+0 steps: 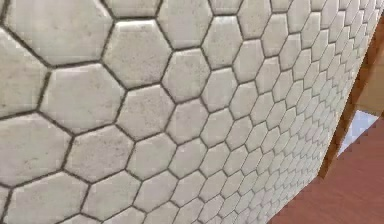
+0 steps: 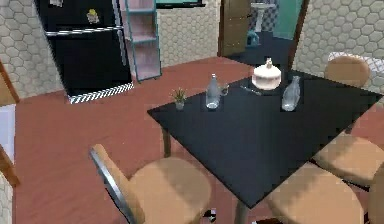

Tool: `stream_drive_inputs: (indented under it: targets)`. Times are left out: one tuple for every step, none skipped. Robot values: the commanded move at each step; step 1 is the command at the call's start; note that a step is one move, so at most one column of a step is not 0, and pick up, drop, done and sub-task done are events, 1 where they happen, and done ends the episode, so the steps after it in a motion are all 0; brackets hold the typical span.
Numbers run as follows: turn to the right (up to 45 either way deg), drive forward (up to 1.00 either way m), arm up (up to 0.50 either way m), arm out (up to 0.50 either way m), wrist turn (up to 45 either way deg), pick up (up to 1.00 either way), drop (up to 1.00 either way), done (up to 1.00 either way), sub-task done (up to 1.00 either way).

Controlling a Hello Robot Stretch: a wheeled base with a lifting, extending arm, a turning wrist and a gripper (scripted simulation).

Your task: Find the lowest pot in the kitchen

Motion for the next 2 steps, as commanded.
stream_drive_inputs:
  targets:
    - [0.0,0.2,0.0,0.0,0.0,0.0,0.0,0.0,0.0]
    - [45.0,0.0,0.0,0.0,0.0,0.0,0.0,0.0,0.0]
